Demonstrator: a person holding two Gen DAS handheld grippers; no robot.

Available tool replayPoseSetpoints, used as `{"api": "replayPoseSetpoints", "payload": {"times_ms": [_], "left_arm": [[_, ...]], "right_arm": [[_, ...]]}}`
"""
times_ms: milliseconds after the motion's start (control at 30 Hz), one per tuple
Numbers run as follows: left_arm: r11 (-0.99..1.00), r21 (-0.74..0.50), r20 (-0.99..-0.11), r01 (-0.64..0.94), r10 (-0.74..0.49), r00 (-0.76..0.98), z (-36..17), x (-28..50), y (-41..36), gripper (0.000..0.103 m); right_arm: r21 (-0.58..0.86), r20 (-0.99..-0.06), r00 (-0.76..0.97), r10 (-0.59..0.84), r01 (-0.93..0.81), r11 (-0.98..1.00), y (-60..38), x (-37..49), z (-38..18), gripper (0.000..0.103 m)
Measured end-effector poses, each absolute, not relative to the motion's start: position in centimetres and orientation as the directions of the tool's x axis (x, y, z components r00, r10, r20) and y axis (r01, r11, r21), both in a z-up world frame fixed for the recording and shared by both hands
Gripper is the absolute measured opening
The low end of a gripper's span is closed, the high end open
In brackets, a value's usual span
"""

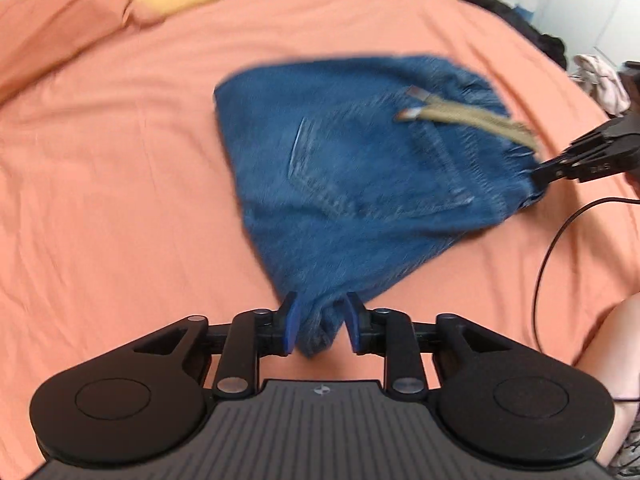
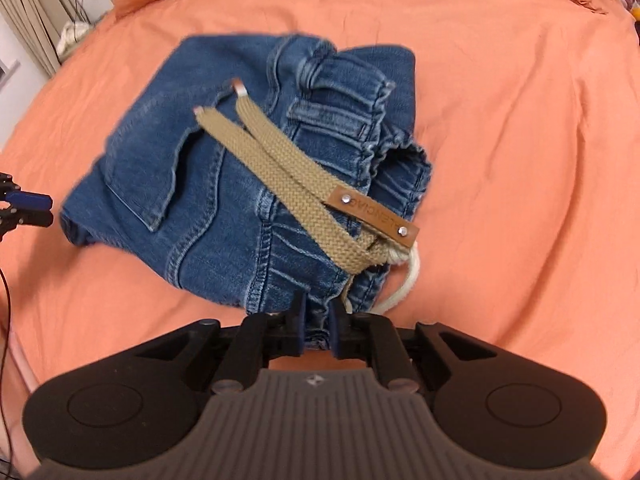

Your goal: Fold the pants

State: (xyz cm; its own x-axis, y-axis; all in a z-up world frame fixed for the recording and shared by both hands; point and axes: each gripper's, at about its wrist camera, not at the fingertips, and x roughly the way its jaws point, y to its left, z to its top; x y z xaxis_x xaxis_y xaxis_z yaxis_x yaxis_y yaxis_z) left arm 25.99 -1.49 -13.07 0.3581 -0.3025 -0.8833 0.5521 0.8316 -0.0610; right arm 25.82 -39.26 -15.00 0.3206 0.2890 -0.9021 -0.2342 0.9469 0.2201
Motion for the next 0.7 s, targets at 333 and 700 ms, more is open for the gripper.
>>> {"api": "replayPoseSetpoints", "payload": {"times_ms": [333, 700], "left_arm": [[0.636, 0.074, -0.829, 0.768, -0.389, 0.401, -8.8, 28.5, -12.3, 0.059], [0.279, 0.167, -0.89, 0.946, -0.37, 0.267, -11.9, 34.5, -25.5, 0.083]], "right_arm": [[0.17, -0.855, 0.448, 0.26, -0.231, 0.958, -43.9, 23.7, -10.5, 0.025], [0.11, -0.816, 0.49, 0.306, -0.388, 0.915, -45.6, 28.4, -14.7, 0.025]]}}
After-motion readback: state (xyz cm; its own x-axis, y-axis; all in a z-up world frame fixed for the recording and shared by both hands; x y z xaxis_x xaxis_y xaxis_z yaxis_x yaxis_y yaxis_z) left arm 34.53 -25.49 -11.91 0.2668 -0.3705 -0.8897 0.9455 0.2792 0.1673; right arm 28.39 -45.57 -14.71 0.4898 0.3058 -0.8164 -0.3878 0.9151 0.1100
